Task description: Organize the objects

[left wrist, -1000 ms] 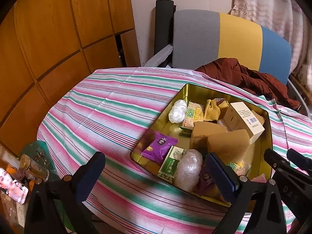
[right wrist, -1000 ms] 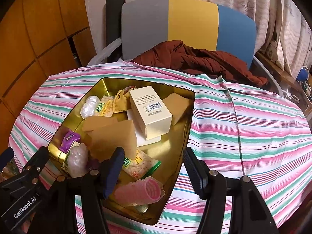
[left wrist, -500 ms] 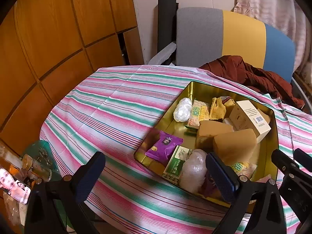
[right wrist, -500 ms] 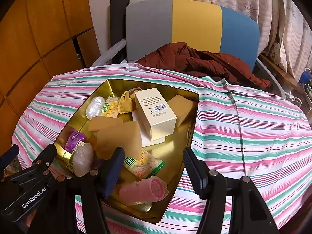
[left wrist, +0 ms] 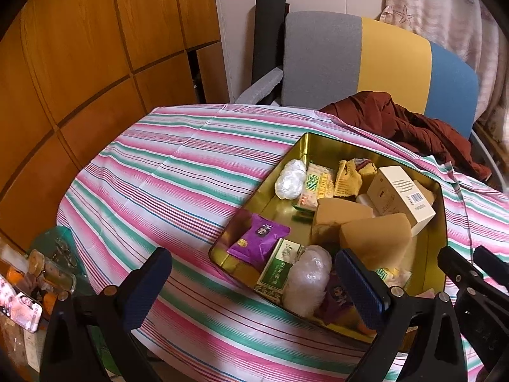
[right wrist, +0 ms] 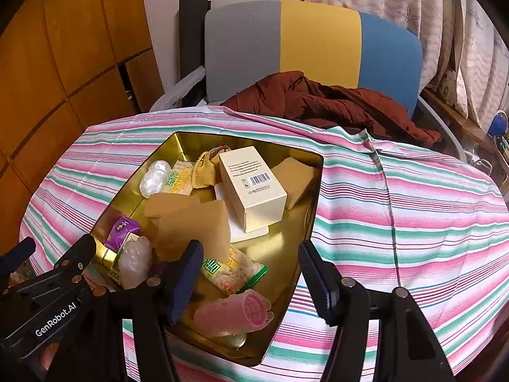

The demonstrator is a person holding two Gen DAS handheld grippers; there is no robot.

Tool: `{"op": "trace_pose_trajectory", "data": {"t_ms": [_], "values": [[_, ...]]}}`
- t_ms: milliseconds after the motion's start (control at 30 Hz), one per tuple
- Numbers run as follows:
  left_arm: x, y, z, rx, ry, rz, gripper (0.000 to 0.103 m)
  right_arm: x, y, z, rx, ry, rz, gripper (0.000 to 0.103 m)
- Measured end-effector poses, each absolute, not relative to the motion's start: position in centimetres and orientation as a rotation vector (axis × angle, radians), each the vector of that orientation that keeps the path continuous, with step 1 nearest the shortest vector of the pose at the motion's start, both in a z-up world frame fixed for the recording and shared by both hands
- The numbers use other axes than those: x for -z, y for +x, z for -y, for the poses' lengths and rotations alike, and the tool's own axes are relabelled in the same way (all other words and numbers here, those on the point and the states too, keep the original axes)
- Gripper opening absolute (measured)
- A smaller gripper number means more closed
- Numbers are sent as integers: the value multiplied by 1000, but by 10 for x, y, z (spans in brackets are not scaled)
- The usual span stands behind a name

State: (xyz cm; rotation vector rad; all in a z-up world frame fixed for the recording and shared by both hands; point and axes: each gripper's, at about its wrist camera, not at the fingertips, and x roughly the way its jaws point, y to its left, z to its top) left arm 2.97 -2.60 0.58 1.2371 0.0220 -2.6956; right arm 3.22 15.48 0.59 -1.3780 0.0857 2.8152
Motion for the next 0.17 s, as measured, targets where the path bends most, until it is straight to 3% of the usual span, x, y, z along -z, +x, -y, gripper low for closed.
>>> {"op": "trace_pose_trajectory", "data": {"t_ms": [167], "values": [[-6, 32, 18, 2691, 1190, 61, 103, -6, 33, -156, -2817, -1376, -92, 63]]}}
